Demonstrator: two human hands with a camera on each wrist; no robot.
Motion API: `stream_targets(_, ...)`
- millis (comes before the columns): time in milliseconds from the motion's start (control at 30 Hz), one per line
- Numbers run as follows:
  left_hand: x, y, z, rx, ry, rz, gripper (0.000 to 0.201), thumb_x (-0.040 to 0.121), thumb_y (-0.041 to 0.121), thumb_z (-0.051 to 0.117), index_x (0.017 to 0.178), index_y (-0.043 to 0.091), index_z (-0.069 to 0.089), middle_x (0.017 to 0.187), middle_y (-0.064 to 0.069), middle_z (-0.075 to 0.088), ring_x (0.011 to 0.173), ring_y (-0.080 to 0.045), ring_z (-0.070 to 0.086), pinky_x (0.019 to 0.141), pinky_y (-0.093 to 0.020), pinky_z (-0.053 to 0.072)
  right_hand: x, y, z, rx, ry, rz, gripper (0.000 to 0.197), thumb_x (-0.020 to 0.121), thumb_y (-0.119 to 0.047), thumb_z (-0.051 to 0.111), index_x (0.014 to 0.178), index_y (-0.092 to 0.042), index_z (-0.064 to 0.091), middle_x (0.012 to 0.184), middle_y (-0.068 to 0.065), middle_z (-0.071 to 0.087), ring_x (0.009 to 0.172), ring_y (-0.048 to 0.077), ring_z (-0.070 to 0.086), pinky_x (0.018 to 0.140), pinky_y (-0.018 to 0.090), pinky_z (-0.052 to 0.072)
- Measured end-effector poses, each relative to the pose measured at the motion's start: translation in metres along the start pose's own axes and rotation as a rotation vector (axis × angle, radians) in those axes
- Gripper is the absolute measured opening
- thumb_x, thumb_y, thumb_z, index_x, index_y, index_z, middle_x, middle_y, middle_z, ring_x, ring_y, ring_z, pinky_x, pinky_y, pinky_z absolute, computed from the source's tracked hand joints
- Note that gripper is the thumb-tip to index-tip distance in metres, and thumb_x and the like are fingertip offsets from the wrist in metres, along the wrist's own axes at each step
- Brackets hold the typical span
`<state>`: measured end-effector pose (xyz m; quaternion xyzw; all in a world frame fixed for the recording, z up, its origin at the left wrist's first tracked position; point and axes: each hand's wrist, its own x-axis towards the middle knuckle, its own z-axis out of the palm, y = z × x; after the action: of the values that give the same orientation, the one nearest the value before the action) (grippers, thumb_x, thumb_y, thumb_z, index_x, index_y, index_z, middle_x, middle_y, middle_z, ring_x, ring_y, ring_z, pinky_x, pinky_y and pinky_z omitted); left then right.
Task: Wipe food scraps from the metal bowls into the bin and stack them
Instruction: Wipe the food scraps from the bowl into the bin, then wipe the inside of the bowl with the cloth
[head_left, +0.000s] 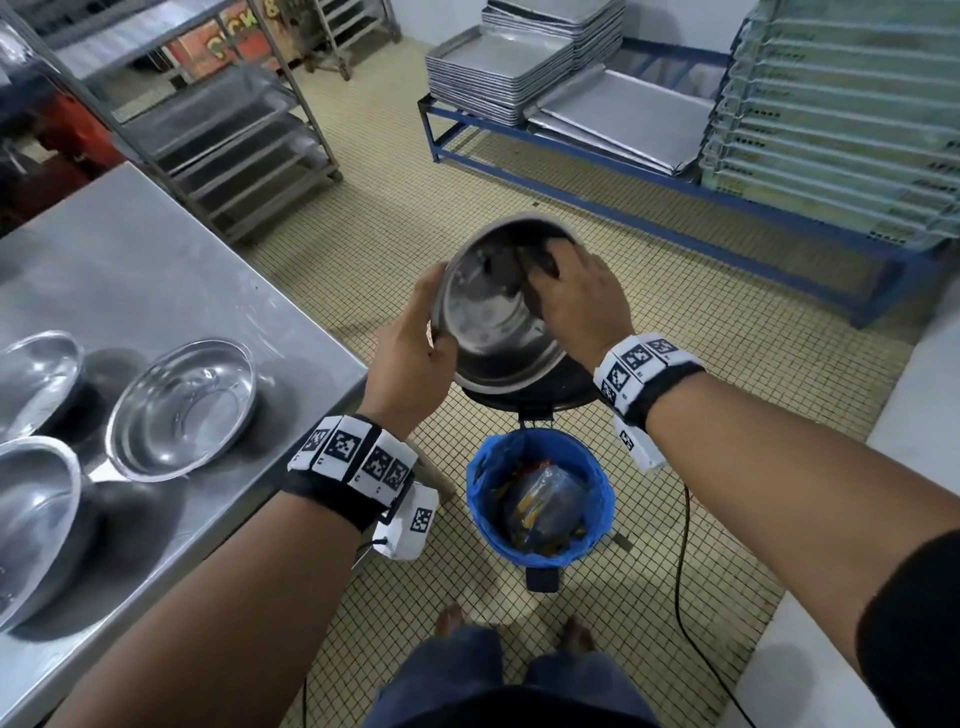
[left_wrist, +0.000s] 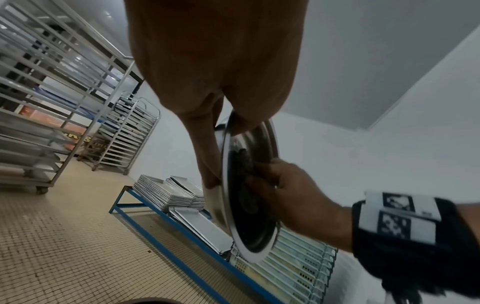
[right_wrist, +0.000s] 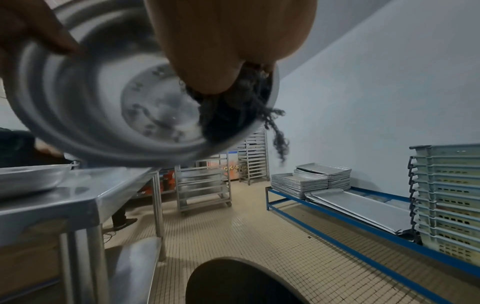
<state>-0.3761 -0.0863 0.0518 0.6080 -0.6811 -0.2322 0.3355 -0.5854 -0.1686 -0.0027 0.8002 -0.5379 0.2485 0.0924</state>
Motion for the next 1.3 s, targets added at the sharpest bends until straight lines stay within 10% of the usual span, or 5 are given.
stream_targets(367, 0.005, 0.006, -0.020, -0.136, 0.005, -0.115, 0.076, 0.084, 0.016, 0.051, 0.138, 0.069, 0.038, 0.128, 0.005, 0.069, 0.106, -0.031, 0.074, 0.086, -0.055, 0.063, -0.029, 0.002, 0.025, -0.107, -0.034, -0.091, 0.043, 0.104, -0.045, 0.045, 0.134, -0.019, 0.061, 0.130, 0.004, 0.060, 0.119, 0.028, 0.050, 0.089, 0.046, 0.034)
stream_targets(567, 0.009, 0.008, -0.020, -0.112, 0.011, -0.114, 0.076, 0.092, 0.010, 0.051, 0.147, 0.059, 0.034, 0.134, 0.000, 0.066, 0.111, -0.030, 0.071, 0.081, -0.050, 0.065, -0.042, -0.001, 0.023, 0.051, -0.113, -0.116, 0.043, 0.103, -0.049, 0.039, 0.126, -0.025, 0.068, 0.124, -0.004, 0.065, 0.114, 0.025, 0.052, 0.088, 0.042, 0.035)
stream_targets(700, 0.017, 0.001, -0.021, -0.107, 0.029, -0.131, 0.075, 0.097, -0.001, 0.052, 0.158, 0.040, 0.036, 0.132, -0.002, 0.065, 0.105, -0.025, 0.072, 0.062, -0.021, 0.061, -0.051, -0.003, 0.021, 0.200, -0.136, -0.158, 0.044, 0.105, -0.048, 0.038, 0.123, -0.022, 0.069, 0.122, -0.004, 0.065, 0.114, 0.021, 0.049, 0.091, 0.039, 0.038)
stream_targets(933, 0.016, -0.001, -0.026, -0.070, 0.058, -0.157, 0.078, 0.096, -0.001, 0.051, 0.158, 0.044, 0.035, 0.126, 0.000, 0.064, 0.100, -0.020, 0.071, 0.068, -0.046, 0.067, -0.060, -0.008, 0.012, 0.392, -0.148, -0.172, 0.045, 0.105, -0.039, 0.041, 0.126, -0.010, 0.068, 0.120, 0.007, 0.065, 0.108, 0.022, 0.055, 0.089, 0.037, 0.053)
stream_targets(1300, 0.012, 0.022, -0.026, -0.222, 0.036, -0.119, 0.080, 0.089, 0.002, 0.053, 0.147, 0.056, 0.041, 0.115, -0.004, 0.072, 0.093, -0.031, 0.077, 0.072, -0.053, 0.066, 0.027, -0.009, -0.007, 0.238, 0.212, -0.070, 0.035, 0.100, -0.022, 0.058, 0.130, -0.008, 0.068, 0.131, 0.020, 0.064, 0.118, 0.041, 0.059, 0.088, 0.049, 0.058)
